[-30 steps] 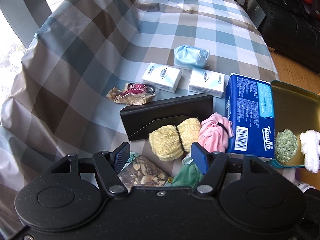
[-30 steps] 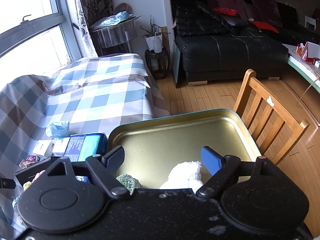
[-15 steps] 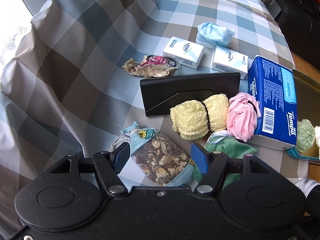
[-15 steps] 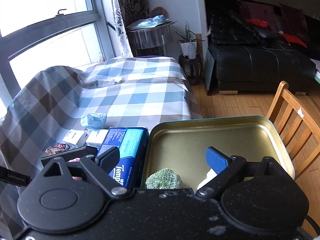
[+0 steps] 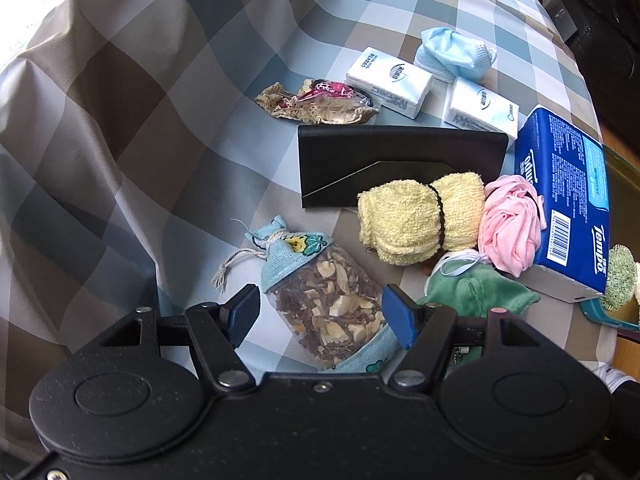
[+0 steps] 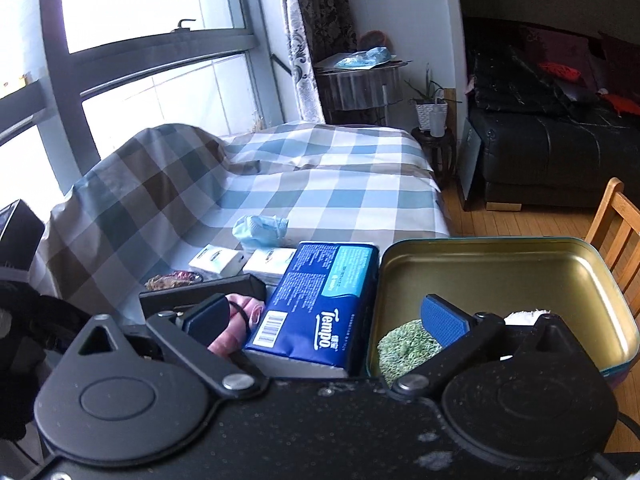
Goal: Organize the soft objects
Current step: 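Grasp the dried-flower sachet bag with the left gripper while the right grasps the green plush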
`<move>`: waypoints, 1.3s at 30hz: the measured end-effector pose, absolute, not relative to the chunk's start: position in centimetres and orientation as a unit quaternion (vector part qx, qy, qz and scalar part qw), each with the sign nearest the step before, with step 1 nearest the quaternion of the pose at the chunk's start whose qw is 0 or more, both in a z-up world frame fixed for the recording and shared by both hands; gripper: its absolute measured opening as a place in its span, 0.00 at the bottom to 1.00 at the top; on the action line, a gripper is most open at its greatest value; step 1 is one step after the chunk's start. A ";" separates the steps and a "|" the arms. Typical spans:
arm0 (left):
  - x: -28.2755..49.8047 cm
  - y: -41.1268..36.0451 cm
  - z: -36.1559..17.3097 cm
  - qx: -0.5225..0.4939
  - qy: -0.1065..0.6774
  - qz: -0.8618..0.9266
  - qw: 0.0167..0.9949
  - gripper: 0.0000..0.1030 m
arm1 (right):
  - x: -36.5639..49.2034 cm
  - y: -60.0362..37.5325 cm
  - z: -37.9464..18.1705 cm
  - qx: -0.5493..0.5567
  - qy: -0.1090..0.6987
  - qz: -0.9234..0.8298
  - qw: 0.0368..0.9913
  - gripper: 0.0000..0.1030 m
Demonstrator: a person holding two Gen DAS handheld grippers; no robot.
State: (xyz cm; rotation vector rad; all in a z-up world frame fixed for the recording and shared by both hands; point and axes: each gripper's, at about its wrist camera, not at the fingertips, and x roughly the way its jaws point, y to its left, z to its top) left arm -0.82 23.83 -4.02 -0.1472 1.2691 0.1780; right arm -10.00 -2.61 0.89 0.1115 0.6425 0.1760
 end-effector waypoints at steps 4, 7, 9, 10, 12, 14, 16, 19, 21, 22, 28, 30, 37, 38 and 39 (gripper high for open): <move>-0.6 24.0 -4.4 -0.081 0.591 0.079 0.799 0.62 | -10.1 -0.8 -0.3 0.042 0.345 0.113 0.931 0.99; -0.4 24.1 -5.0 -0.091 0.593 0.075 0.797 0.62 | -10.2 0.7 -1.3 0.029 0.364 0.132 0.922 0.99; -0.2 24.1 -5.4 -0.100 0.596 0.072 0.793 0.62 | -10.5 1.6 -1.9 0.017 0.370 0.143 0.918 0.99; -0.2 24.1 -5.7 -0.104 0.598 0.071 0.792 0.62 | -10.6 2.0 -2.2 0.012 0.373 0.149 0.916 0.99; 0.0 24.2 -6.2 -0.110 0.600 0.070 0.789 0.62 | -10.7 2.9 -2.6 0.001 0.378 0.160 0.912 0.99; 0.3 24.2 -6.6 -0.114 0.602 0.070 0.787 0.65 | -10.8 3.6 -3.0 -0.007 0.386 0.169 0.907 0.99; 0.5 24.4 -7.0 -0.118 0.602 0.070 0.786 0.66 | -10.7 4.1 -3.6 -0.011 0.397 0.173 0.902 0.99; 0.8 24.5 -7.5 -0.116 0.601 0.074 0.787 0.67 | -10.5 4.5 -4.2 -0.014 0.412 0.178 0.893 0.99; 1.0 24.7 -7.8 -0.116 0.602 0.076 0.787 0.70 | -10.1 4.6 -4.5 -0.012 0.420 0.178 0.890 0.99; 1.1 24.8 -8.1 -0.118 0.603 0.077 0.786 0.71 | -10.0 4.6 -4.6 -0.010 0.424 0.178 0.888 0.99; 1.1 25.2 -9.5 -0.117 0.608 0.083 0.781 0.77 | -8.7 5.0 -5.7 0.000 0.451 0.179 0.874 0.99; 1.1 25.2 -10.1 -0.114 0.612 0.087 0.778 0.80 | -8.4 5.5 -6.0 -0.001 0.458 0.181 0.871 0.99; 1.4 25.7 -11.3 -0.135 0.617 0.075 0.771 0.96 | -6.7 7.3 -7.3 -0.015 0.476 0.192 0.858 0.99; 1.5 25.7 -11.5 -0.132 0.617 0.074 0.772 0.95 | -6.3 7.6 -7.5 -0.017 0.479 0.191 0.856 0.99; 1.4 25.6 -11.6 -0.130 0.617 0.074 0.772 0.95 | -6.0 7.7 -7.8 -0.018 0.482 0.191 0.855 0.99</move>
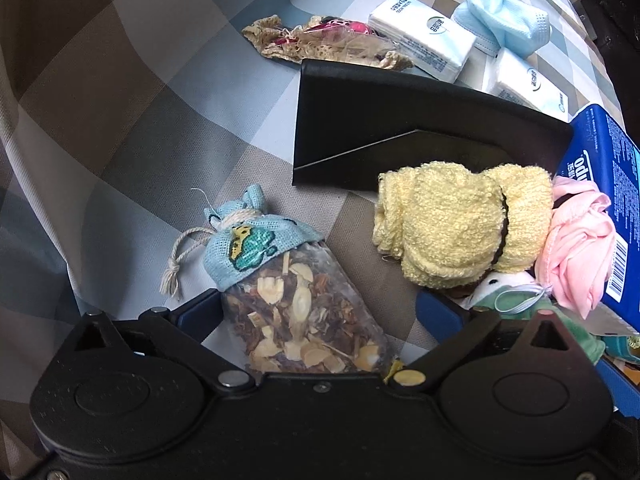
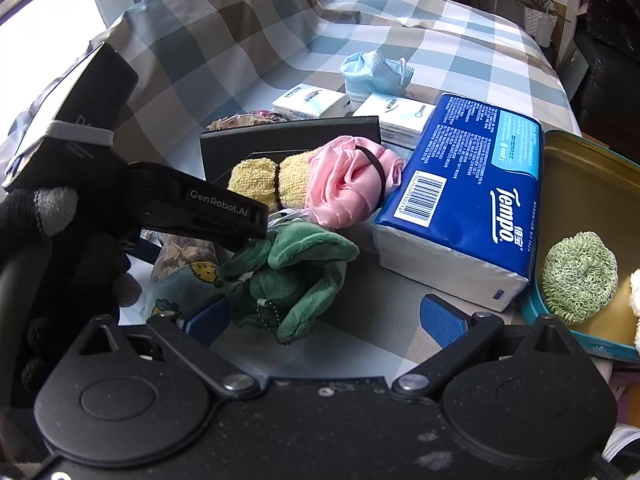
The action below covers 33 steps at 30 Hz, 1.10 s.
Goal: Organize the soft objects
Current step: 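Grasp the dried-flower sachet bag with the left gripper while the right grasps the green plush, then carry the sachet toward the tray with the left gripper while the right drops the green plush in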
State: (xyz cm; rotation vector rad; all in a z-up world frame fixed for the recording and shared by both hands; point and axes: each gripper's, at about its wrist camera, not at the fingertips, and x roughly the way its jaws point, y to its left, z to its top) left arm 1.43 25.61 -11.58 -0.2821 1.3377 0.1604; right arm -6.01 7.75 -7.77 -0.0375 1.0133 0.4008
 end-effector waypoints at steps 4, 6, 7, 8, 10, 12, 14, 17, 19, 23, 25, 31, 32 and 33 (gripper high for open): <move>1.8 25.2 -12.1 -0.121 0.618 0.076 0.773 0.95 | -4.8 8.3 -8.7 -0.020 0.493 0.183 0.850 0.99; 1.9 24.8 -12.2 -0.119 0.621 0.076 0.771 0.95 | -4.4 8.6 -9.1 -0.022 0.497 0.183 0.848 0.98; 1.9 24.8 -12.3 -0.119 0.621 0.075 0.771 0.95 | -4.3 8.7 -9.3 -0.024 0.498 0.183 0.847 0.98; 1.9 24.8 -12.2 -0.122 0.622 0.075 0.770 0.95 | -4.2 8.9 -9.4 -0.027 0.498 0.184 0.847 0.98; 2.0 24.9 -12.1 -0.129 0.621 0.077 0.769 0.94 | -4.0 9.4 -9.6 -0.036 0.495 0.185 0.848 0.98; 2.0 25.2 -11.7 -0.126 0.622 0.091 0.767 0.78 | -4.1 10.0 -9.6 -0.047 0.489 0.188 0.850 0.98; 2.0 25.8 -10.7 -0.114 0.615 0.099 0.774 0.56 | -4.0 10.7 -9.6 -0.060 0.481 0.190 0.854 0.98; 2.6 26.6 -10.1 -0.125 0.617 0.095 0.771 0.43 | -3.8 11.5 -9.7 -0.070 0.474 0.193 0.856 0.97; 2.7 27.2 -10.1 -0.143 0.620 0.096 0.766 0.42 | -3.7 11.8 -9.8 -0.070 0.473 0.194 0.857 0.95; 2.7 27.7 -10.0 -0.139 0.617 0.108 0.767 0.40 | -3.2 12.2 -10.1 -0.064 0.477 0.198 0.854 0.75; 2.7 27.6 -9.8 -0.137 0.616 0.113 0.767 0.39 | -3.0 12.3 -10.4 -0.056 0.494 0.209 0.842 0.61; 2.8 27.6 -8.8 -0.137 0.608 0.120 0.772 0.39 | -4.2 11.5 -9.6 -0.045 0.499 0.225 0.835 0.59; 2.8 27.5 -8.5 -0.136 0.607 0.121 0.774 0.39 | -4.5 11.3 -9.2 -0.042 0.496 0.230 0.836 0.59; 2.8 27.4 -8.2 -0.135 0.604 0.122 0.776 0.39 | -4.9 11.1 -8.7 -0.040 0.492 0.235 0.837 0.59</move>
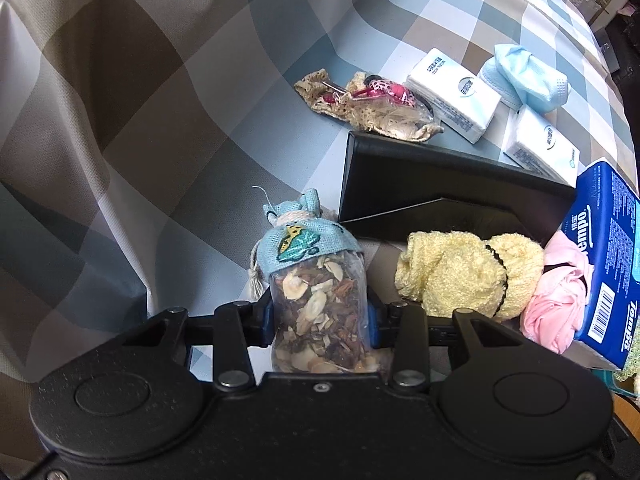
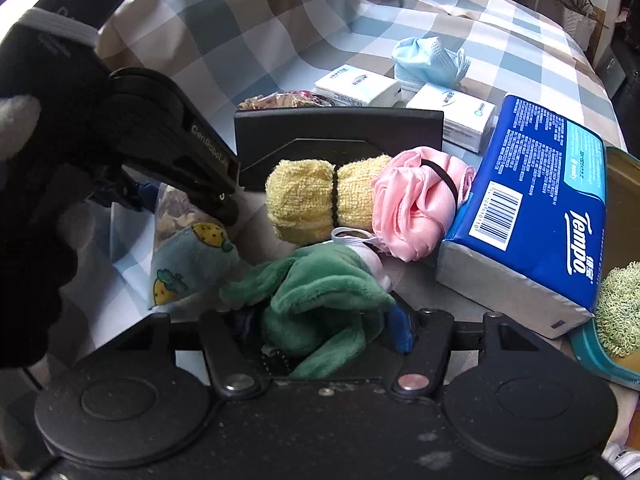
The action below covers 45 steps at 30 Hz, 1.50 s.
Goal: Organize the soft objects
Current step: 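Carry the sachet toward the tray with the left gripper while the right drops the green plush in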
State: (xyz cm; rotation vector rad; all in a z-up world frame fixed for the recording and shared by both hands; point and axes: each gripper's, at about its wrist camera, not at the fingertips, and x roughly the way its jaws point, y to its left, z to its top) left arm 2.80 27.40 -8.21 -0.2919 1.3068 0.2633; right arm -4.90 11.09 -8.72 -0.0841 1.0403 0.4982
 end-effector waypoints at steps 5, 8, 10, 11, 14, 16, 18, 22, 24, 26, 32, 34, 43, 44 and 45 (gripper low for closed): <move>2.2 27.1 -6.3 -0.132 0.591 0.121 0.787 0.39 | -6.3 10.2 -6.0 -0.025 0.463 0.257 0.848 0.59; 1.6 26.7 -5.0 -0.125 0.581 0.122 0.795 0.39 | -7.3 9.6 -4.1 -0.017 0.438 0.272 0.857 0.59; 1.3 26.3 -4.4 -0.119 0.576 0.122 0.800 0.39 | -7.8 9.2 -3.1 -0.013 0.422 0.277 0.863 0.59; 1.4 26.1 -4.2 -0.115 0.573 0.122 0.802 0.39 | -8.2 9.0 -2.6 -0.010 0.414 0.278 0.867 0.59; 1.2 25.4 -3.4 -0.105 0.567 0.121 0.808 0.39 | -9.3 8.3 -1.5 -0.005 0.394 0.277 0.876 0.59; 1.0 24.9 -3.0 -0.098 0.564 0.119 0.811 0.39 | -9.8 7.7 -1.0 0.000 0.384 0.272 0.883 0.59; 0.9 24.5 -2.7 -0.091 0.562 0.116 0.814 0.39 | -10.2 6.9 -0.4 0.006 0.375 0.265 0.889 0.59; 0.8 23.4 -2.1 -0.079 0.558 0.106 0.819 0.39 | -10.8 5.3 0.6 0.014 0.354 0.242 0.903 0.59; 0.8 22.8 -1.7 -0.073 0.556 0.098 0.822 0.39 | -11.0 4.3 1.1 0.023 0.345 0.232 0.909 0.59; 0.8 22.0 -1.3 -0.066 0.553 0.088 0.826 0.39 | -11.3 3.0 1.6 0.035 0.334 0.217 0.917 0.59; 1.4 19.1 0.7 -0.047 0.537 0.047 0.841 0.39 | -11.6 -1.4 3.2 0.064 0.303 0.155 0.938 0.59; 1.7 17.9 1.6 -0.042 0.529 0.030 0.847 0.39 | -11.5 -3.1 3.9 0.069 0.292 0.123 0.946 0.59; 3.4 11.7 4.9 -0.019 0.495 -0.047 0.867 0.39 | -9.6 -12.2 7.6 0.066 0.236 -0.033 0.969 0.59; 3.6 10.8 5.1 -0.017 0.493 -0.056 0.868 0.39 | -9.4 -13.3 7.9 0.069 0.229 -0.046 0.970 0.59; 3.8 10.1 5.3 -0.016 0.491 -0.064 0.869 0.39 | -9.1 -14.2 8.1 0.077 0.225 -0.057 0.970 0.59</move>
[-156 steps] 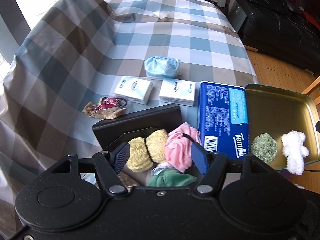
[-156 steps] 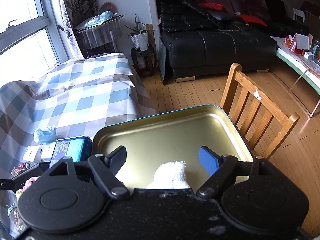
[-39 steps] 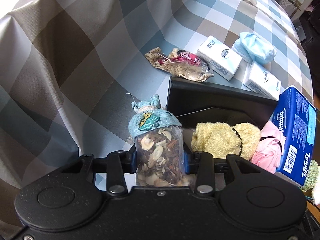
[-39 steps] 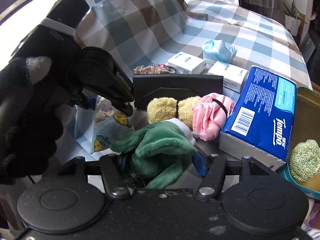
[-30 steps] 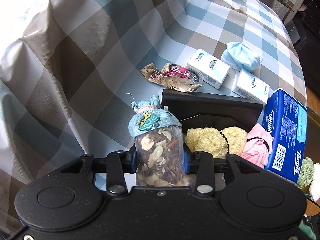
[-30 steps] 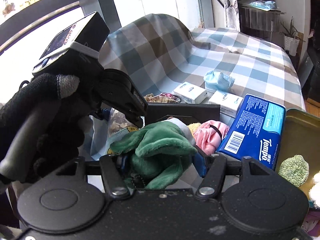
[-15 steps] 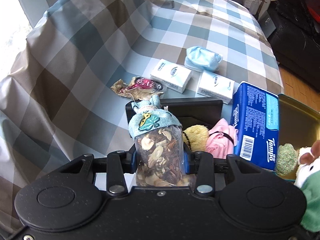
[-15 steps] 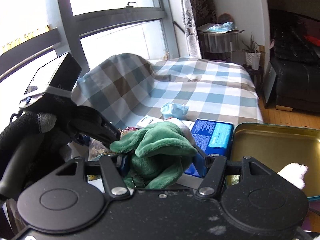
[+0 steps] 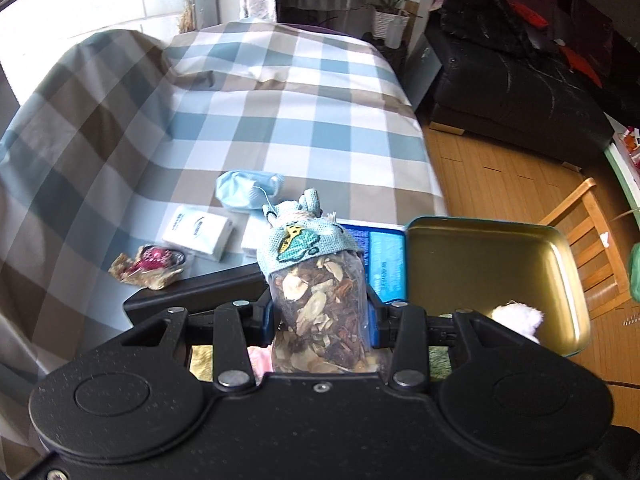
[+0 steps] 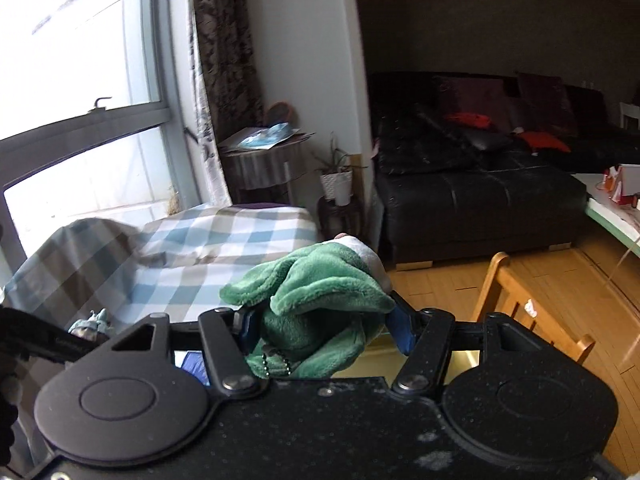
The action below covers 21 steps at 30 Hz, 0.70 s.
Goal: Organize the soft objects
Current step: 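Carry the sachet toward the tray with the left gripper while the right drops the green plush in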
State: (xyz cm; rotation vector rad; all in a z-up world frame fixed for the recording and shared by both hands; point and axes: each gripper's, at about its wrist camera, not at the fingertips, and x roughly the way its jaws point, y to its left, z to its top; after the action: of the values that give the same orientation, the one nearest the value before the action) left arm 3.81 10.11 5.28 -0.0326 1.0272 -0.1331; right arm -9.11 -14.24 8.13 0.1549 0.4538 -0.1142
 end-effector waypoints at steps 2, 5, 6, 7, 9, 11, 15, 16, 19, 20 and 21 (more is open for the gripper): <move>4.2 8.5 5.5 -0.010 0.487 -0.079 0.870 0.39 | -8.4 -16.1 8.5 0.094 0.219 -0.076 0.968 0.60; 4.6 6.3 5.5 -0.001 0.485 -0.097 0.869 0.39 | -7.0 -18.7 8.5 0.118 0.218 -0.104 0.963 0.60; 4.7 5.7 5.4 0.002 0.486 -0.102 0.868 0.39 | -6.6 -19.5 8.2 0.129 0.219 -0.110 0.961 0.60; 4.9 5.1 5.3 0.004 0.487 -0.107 0.867 0.39 | -6.2 -20.5 7.8 0.145 0.222 -0.116 0.957 0.60; 5.1 3.8 5.0 0.009 0.489 -0.116 0.864 0.39 | -5.3 -22.1 6.6 0.180 0.237 -0.128 0.946 0.60; 5.3 2.6 4.5 0.015 0.492 -0.123 0.862 0.40 | -4.2 -22.8 5.2 0.200 0.272 -0.151 0.929 0.60; 5.8 0.5 3.4 0.023 0.502 -0.132 0.854 0.40 | -2.3 -23.0 2.8 0.187 0.344 -0.205 0.897 0.60; 5.8 0.0 3.1 0.025 0.504 -0.134 0.853 0.40 | -2.0 -23.2 2.3 0.185 0.362 -0.216 0.888 0.60; 6.1 -1.5 2.2 0.032 0.511 -0.136 0.848 0.40 | -1.6 -23.8 0.9 0.196 0.402 -0.228 0.865 0.60; 6.2 -1.9 2.0 0.035 0.512 -0.137 0.847 0.40 | -1.5 -23.8 0.6 0.199 0.409 -0.227 0.861 0.60; 6.3 -2.2 1.7 0.037 0.514 -0.137 0.846 0.40 | -1.9 -23.8 0.2 0.199 0.415 -0.227 0.859 0.60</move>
State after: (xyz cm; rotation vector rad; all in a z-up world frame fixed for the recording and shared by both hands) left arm 6.25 -2.20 1.75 0.0789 1.0850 -0.2899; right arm -1.92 -23.76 0.21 0.4172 0.8705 -0.4773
